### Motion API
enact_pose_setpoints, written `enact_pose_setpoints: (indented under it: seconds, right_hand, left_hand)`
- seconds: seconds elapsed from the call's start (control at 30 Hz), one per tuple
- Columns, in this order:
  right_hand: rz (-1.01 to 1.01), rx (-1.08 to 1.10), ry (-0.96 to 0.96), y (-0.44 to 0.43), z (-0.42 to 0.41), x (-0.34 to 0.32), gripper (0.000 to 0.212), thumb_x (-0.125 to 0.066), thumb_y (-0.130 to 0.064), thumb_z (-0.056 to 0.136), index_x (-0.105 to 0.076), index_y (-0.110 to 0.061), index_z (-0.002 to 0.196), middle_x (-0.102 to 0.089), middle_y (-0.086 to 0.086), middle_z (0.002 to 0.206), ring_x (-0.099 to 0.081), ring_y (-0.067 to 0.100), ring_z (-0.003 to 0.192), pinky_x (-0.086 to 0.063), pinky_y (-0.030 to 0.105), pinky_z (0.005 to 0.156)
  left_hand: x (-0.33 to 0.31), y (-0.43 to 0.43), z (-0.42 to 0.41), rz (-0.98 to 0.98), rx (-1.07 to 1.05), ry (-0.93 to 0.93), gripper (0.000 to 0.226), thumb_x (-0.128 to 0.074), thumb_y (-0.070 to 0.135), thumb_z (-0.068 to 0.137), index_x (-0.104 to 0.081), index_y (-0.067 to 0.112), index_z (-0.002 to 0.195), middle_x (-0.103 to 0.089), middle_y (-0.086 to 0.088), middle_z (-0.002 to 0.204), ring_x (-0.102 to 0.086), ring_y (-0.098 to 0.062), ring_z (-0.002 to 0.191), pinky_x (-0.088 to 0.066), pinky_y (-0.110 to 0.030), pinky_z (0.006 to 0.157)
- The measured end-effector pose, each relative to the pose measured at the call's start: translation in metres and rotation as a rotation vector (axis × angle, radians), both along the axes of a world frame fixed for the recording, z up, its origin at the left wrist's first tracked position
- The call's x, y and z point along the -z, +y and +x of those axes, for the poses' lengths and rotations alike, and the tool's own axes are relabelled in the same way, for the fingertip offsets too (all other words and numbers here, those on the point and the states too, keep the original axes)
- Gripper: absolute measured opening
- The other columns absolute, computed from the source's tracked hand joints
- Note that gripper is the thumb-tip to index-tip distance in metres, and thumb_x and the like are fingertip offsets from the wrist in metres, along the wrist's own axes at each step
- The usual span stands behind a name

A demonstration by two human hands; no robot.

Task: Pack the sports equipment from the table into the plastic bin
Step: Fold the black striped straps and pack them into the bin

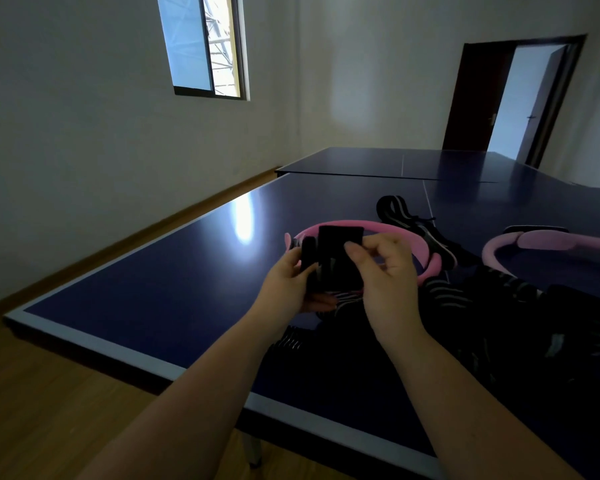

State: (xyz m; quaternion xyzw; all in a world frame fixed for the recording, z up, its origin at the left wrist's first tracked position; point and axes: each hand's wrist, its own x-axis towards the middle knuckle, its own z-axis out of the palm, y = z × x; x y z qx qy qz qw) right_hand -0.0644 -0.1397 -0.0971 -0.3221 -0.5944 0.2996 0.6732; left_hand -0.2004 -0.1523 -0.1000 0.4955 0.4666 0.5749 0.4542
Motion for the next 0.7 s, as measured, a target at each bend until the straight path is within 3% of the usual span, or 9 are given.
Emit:
enact_pose_setpoints:
  seconds: [0.1,0.23,0.33,0.4,0.5,0.6,0.7]
  right_hand:
    - [-0.090,0.012,0.107,0.010,0.012,-0.001,0.006,-0.068,-0.018,0.092,-0.066,-0.018,0.086,-0.055,0.003,0.107,-0.061,0.009,0.094,-0.051,0.019,0.084]
    - [-0.135,0.038,0.180,0.011,0.034,-0.011,0.018,-0.068,-0.018,0.092,-0.066,-0.026,0.077,-0.057,-0.003,0.102,-0.061,-0.004,0.082,-0.050,0.012,0.074]
    - [-0.237,-0.027,0.216,0.008,0.049,-0.015,0.021,-0.066,-0.025,0.093,-0.068,-0.031,0.073,-0.065,0.009,0.100,-0.066,0.018,0.089,-0.056,0.036,0.083]
    - [-0.272,-0.049,0.232,0.006,0.061,-0.018,0.018,-0.062,-0.022,0.096,-0.063,-0.031,0.080,-0.065,0.005,0.090,-0.064,0.020,0.084,-0.054,0.037,0.077]
    - [-0.284,-0.111,0.149,0.004,0.086,-0.023,0.012,-0.057,-0.022,0.099,-0.058,-0.033,0.100,-0.065,0.002,0.101,-0.067,0.017,0.088,-0.055,0.033,0.073]
    - [-0.379,-0.149,0.060,0.003,0.114,-0.030,0.010,-0.059,-0.035,0.096,-0.067,-0.030,0.100,-0.071,0.004,0.101,-0.069,0.022,0.094,-0.057,0.041,0.084]
    - [-0.499,-0.117,0.018,0.002,0.136,-0.037,0.042,-0.067,-0.057,0.077,-0.071,-0.022,0.100,-0.075,0.002,0.100,-0.070,0.022,0.099,-0.054,0.045,0.094]
  left_hand:
    - [-0.001,-0.002,0.010,0.015,0.069,0.029,0.026,-0.047,0.010,0.104,-0.059,0.028,0.118,-0.075,-0.007,0.095,-0.072,-0.029,0.064,-0.063,-0.036,0.061]
    - [-0.005,-0.004,0.028,0.040,0.169,0.067,0.034,-0.043,0.006,0.104,-0.057,0.031,0.122,-0.076,-0.007,0.100,-0.073,-0.028,0.070,-0.063,-0.036,0.066]
    - [-0.008,-0.008,0.046,0.053,0.225,0.040,0.028,-0.046,0.009,0.104,-0.055,0.022,0.127,-0.075,-0.011,0.100,-0.072,-0.026,0.068,-0.063,-0.038,0.068]
    - [-0.009,-0.011,0.060,0.060,0.263,0.021,0.028,-0.047,0.007,0.103,-0.055,0.020,0.127,-0.074,-0.012,0.097,-0.071,-0.025,0.066,-0.063,-0.038,0.068]
    - [-0.013,-0.014,0.081,0.093,0.303,0.010,0.030,-0.047,0.004,0.102,-0.055,0.017,0.127,-0.073,-0.015,0.100,-0.070,-0.026,0.067,-0.063,-0.036,0.067]
    - [-0.014,-0.010,0.100,0.131,0.300,0.031,0.031,-0.051,0.001,0.100,-0.057,0.010,0.129,-0.071,-0.018,0.110,-0.071,-0.034,0.078,-0.063,-0.036,0.071]
    - [-0.011,0.002,0.116,0.202,0.268,0.118,0.033,-0.054,0.000,0.098,-0.060,0.010,0.129,-0.069,-0.014,0.118,-0.070,-0.030,0.102,-0.059,-0.042,0.089]
